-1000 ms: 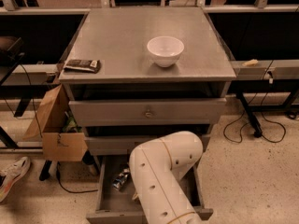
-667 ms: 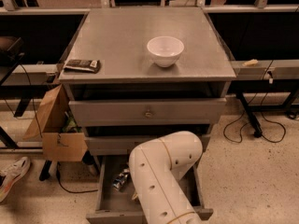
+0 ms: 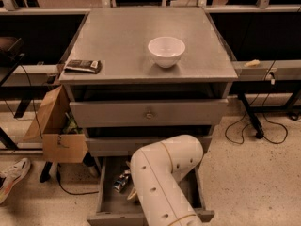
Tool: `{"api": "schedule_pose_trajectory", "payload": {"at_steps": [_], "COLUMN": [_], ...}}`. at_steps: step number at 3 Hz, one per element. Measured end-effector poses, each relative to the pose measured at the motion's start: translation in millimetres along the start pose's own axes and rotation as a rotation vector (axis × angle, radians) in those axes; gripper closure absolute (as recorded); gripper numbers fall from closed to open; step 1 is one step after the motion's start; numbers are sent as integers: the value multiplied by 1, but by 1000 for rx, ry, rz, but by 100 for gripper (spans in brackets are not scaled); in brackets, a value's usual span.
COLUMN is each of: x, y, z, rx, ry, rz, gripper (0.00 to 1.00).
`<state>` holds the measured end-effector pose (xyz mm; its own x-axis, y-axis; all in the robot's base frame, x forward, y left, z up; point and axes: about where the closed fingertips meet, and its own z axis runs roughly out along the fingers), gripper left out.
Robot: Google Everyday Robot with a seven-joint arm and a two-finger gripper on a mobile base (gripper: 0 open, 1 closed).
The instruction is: Pick redbull can from bottom drawer and place on counter
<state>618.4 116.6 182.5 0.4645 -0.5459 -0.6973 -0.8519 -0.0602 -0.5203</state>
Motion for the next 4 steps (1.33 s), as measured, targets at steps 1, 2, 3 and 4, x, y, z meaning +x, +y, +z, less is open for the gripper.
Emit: {"api": "schedule_pose_trajectory", "payload": {"at_steps": [1, 2, 3, 4], "x": [-4, -5, -2, 1], "y": [-6, -8, -8, -3], "z": [8, 12, 8, 4], "rx": [0, -11, 10, 54], "ry": [-29, -37, -2, 59], "rz": [116, 225, 336, 431], "gripper": [0, 0, 0, 0]}}
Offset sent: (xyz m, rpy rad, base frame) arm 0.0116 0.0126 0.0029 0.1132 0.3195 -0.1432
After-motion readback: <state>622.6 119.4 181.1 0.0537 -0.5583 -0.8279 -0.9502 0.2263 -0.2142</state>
